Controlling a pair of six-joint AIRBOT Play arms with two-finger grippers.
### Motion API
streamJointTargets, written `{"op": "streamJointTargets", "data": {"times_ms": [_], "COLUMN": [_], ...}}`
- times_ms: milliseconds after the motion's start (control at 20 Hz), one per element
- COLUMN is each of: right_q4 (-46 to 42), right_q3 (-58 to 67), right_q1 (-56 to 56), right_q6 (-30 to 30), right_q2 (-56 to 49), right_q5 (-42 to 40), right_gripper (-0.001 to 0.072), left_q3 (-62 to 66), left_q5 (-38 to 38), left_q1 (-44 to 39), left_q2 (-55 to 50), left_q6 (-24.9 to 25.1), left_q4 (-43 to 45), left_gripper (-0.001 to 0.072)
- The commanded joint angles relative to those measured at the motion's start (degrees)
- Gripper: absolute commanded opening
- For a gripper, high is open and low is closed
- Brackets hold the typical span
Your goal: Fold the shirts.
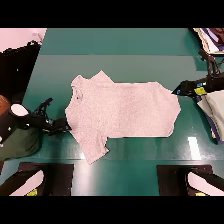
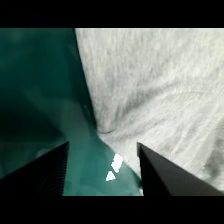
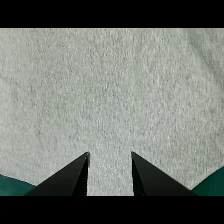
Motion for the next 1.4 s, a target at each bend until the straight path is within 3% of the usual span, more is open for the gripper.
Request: {"op": "streamJointTargets", "data": {"times_ms": [0,200,250,300,400,500,700,950,1050,1150,1350], "right_q4": [-0.04,-0.09,-0.17,-0.37,-1.22,-4.37,-4.94,0.24,3.61,4.46,4.28], "right_q3": [-1.81,-1.81,-1.81,-1.84,-1.84,-2.12,-12.87,-32.09,-36.33,-38.47,-38.84], "right_q1": [-0.46,-0.46,-0.46,-0.46,-0.66,-1.95,-9.99,-19.10,-19.04,-17.68,-15.23], "right_q6": [-0.02,0.00,0.00,0.00,0.02,1.57,1.62,-0.72,-1.64,-1.77,-1.75], "right_q2": [2.78,3.19,3.10,3.08,3.08,3.13,6.45,9.01,8.92,8.92,8.92], "right_q5": [0.07,0.98,1.68,2.32,3.72,5.75,6.71,1.33,-3.41,-8.35,-12.59], "right_gripper": [0.0314,0.0314,0.0314,0.0314,0.0314,0.0314,0.0312,0.0299,0.0298,0.0208,0.0208], "left_q3": [-4.15,-4.13,-4.13,-4.13,-4.13,-4.11,-1.49,2.80,2.84,2.84,2.84], "left_q5": [5.07,8.24,8.61,8.63,8.70,8.72,7.39,6.23,6.05,6.05,5.97], "left_q1": [-0.07,-0.07,-0.07,-0.07,-0.07,-0.04,-0.07,-0.04,-0.07,-0.04,-0.07], "left_q2": [0.79,0.79,0.79,0.79,0.79,0.79,0.81,0.83,0.83,0.83,0.83], "left_q6": [1.99,1.95,1.97,2.56,3.26,5.51,6.60,6.88,6.88,6.88,6.88], "left_q4": [-5.40,-6.97,-7.08,-7.10,-7.82,-8.98,-9.20,-9.29,-9.25,-9.25,-9.25], "left_gripper": [0.0499,0.0497,0.0431,0.0263,0.0237,0.0024,0.0024,0.0024,0.0025,0.0025,0.0025]}}
